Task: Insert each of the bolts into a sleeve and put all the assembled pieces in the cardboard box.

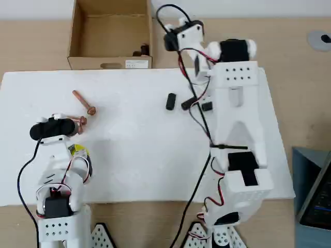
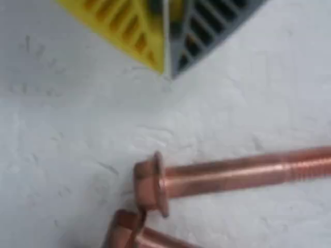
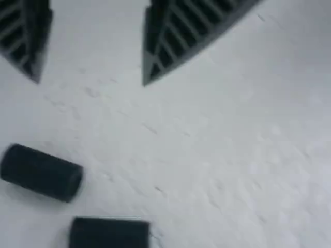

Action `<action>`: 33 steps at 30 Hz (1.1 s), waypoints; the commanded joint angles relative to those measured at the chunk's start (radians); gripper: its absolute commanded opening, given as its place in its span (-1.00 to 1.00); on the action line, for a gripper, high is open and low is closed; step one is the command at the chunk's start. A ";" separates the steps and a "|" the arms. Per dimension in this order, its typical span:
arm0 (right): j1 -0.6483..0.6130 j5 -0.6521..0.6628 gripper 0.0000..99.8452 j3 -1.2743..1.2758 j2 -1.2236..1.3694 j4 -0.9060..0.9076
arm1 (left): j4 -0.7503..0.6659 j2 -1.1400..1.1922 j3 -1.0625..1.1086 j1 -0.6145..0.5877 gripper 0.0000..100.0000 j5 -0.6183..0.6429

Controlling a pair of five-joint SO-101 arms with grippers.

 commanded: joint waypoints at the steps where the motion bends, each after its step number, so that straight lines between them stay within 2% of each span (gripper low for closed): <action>1: 0.056 0.166 -0.70 0.007 0.018 0.011 | -0.017 -0.004 -0.003 -0.008 -0.99 0.003; 10: 0.143 0.540 -0.70 0.001 0.148 0.008 | -0.015 -0.004 -0.003 -0.009 -0.99 0.003; 17: 0.147 0.769 -0.64 0.001 0.189 0.008 | -0.015 -0.004 -0.003 -0.009 -0.99 0.003; 24: 0.142 0.861 -0.57 -0.007 0.231 0.000 | -0.015 -0.004 -0.003 -0.009 -0.99 0.003; 33: 0.130 0.893 -0.57 -0.005 0.292 -0.046 | -0.015 -0.004 -0.003 -0.009 -0.99 0.003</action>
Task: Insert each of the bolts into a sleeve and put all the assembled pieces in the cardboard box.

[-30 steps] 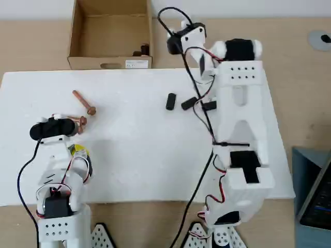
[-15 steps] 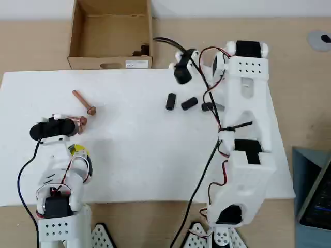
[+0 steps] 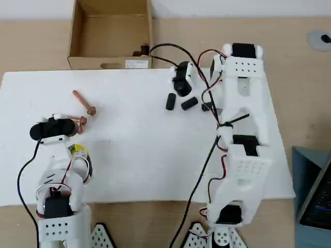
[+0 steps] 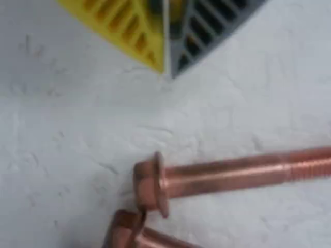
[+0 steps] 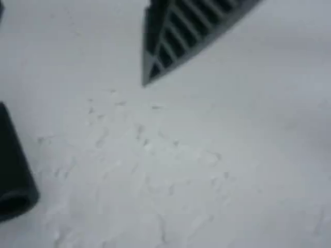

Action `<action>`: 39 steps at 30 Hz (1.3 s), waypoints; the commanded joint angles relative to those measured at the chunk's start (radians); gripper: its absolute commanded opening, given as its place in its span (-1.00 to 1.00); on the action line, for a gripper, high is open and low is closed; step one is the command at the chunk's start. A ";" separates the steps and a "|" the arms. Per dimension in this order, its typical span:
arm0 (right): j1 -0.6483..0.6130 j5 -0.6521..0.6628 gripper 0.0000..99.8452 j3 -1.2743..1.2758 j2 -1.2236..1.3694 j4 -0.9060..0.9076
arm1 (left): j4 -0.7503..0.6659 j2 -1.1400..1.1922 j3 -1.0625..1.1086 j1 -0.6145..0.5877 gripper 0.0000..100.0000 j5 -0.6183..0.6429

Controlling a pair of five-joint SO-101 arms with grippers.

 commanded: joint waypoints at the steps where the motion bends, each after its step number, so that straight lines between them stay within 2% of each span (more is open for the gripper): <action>1: -0.013 0.012 -0.57 -0.013 0.010 -0.040 | -0.015 -0.004 -0.003 -0.009 -0.99 0.003; 19: -0.051 0.032 -0.58 -0.013 0.197 -0.163 | -0.015 -0.004 -0.003 -0.009 -0.99 0.003; 21: -0.051 0.031 -0.64 -0.013 0.223 -0.166 | -0.015 -0.004 -0.003 -0.009 -0.99 0.003; 26: -0.051 0.031 -0.97 -0.013 0.269 -0.166 | -0.015 -0.004 -0.003 -0.009 -0.99 0.003; 34: -0.051 -0.023 -0.98 -0.039 0.268 -0.150 | -0.015 -0.004 -0.003 -0.009 -0.99 0.003; 39: -0.056 -0.095 -0.98 -0.170 0.268 -0.048 | -0.015 -0.004 -0.003 -0.009 -0.99 0.003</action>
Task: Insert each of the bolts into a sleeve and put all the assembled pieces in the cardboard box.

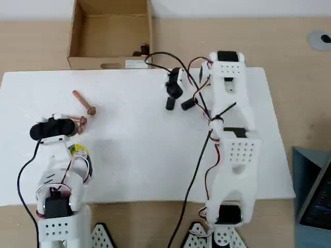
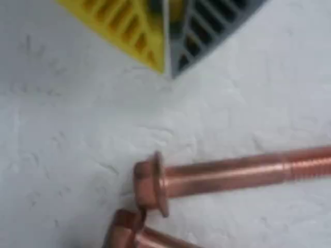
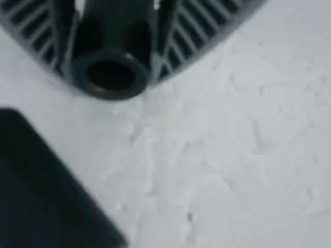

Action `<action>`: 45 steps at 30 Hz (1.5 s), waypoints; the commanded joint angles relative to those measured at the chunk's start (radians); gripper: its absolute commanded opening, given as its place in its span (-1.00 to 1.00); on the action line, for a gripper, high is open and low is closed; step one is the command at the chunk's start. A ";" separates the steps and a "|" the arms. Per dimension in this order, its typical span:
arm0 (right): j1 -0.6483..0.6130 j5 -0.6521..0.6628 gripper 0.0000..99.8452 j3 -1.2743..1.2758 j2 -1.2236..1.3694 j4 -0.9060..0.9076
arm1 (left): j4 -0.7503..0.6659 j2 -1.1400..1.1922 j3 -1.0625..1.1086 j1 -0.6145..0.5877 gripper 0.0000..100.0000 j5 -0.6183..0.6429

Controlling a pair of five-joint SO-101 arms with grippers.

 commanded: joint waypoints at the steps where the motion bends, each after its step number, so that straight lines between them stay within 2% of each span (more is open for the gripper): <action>1: -0.018 -0.068 -0.98 -0.105 0.002 0.089 | -0.015 -0.004 -0.003 -0.009 -0.99 0.003; 8: -0.021 -0.244 -0.98 -0.346 -0.008 0.155 | -0.015 -0.004 -0.003 -0.008 -0.99 -0.003; 13: -0.051 -0.348 -0.98 -0.320 -0.139 0.155 | -0.014 -0.004 -0.005 -0.002 -0.99 -0.005; 22: -0.076 -0.568 -0.98 -0.077 -0.460 0.155 | -0.011 -0.004 -0.005 -0.002 -0.99 -0.005; 40: -0.071 -0.999 -0.98 0.507 -1.314 0.153 | -0.009 -0.002 -0.018 -0.008 -0.99 0.002; 45: -0.071 -1.135 -0.98 0.648 -1.463 0.140 | 0.087 -0.001 -0.101 -0.008 -0.99 0.003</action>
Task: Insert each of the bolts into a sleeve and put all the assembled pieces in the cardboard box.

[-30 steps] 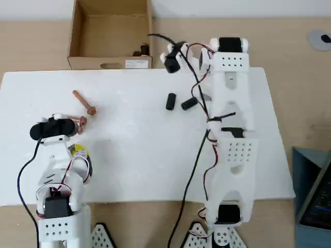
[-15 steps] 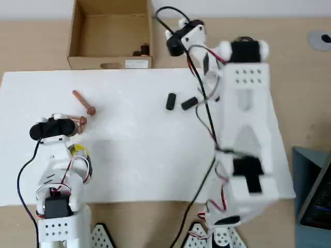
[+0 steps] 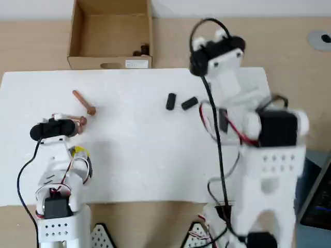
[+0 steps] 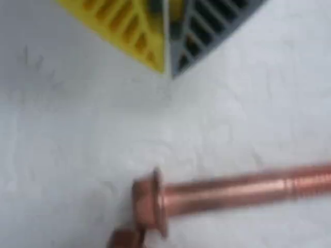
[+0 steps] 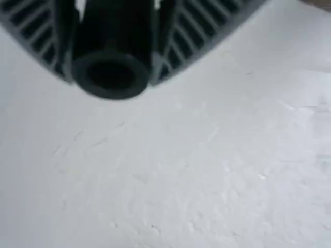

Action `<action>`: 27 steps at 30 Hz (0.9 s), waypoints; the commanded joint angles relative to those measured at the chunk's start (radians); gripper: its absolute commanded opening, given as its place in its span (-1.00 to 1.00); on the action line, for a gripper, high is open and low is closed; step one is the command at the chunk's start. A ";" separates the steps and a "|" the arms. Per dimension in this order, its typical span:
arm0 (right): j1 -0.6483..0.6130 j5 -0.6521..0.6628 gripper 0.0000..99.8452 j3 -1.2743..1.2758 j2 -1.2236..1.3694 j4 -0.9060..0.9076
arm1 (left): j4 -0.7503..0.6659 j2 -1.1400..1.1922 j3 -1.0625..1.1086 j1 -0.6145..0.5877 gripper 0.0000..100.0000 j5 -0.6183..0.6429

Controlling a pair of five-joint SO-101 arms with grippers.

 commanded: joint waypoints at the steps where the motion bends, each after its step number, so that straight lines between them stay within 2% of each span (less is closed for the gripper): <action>1: 0.002 -0.103 -0.98 0.079 -0.117 0.006 | 0.051 -0.001 -0.106 -0.011 -0.99 0.000; 8: 0.033 -0.265 -0.98 0.203 -0.274 -0.012 | 0.150 0.002 -0.282 -0.034 -0.99 -0.002; 13: 0.119 -0.284 -0.98 0.277 -0.381 -0.057 | 0.180 0.082 -0.376 -0.034 -0.99 -0.002; 27: 0.248 -0.285 -0.98 0.432 -0.529 -0.057 | 0.186 0.779 -0.927 -0.038 -0.99 0.003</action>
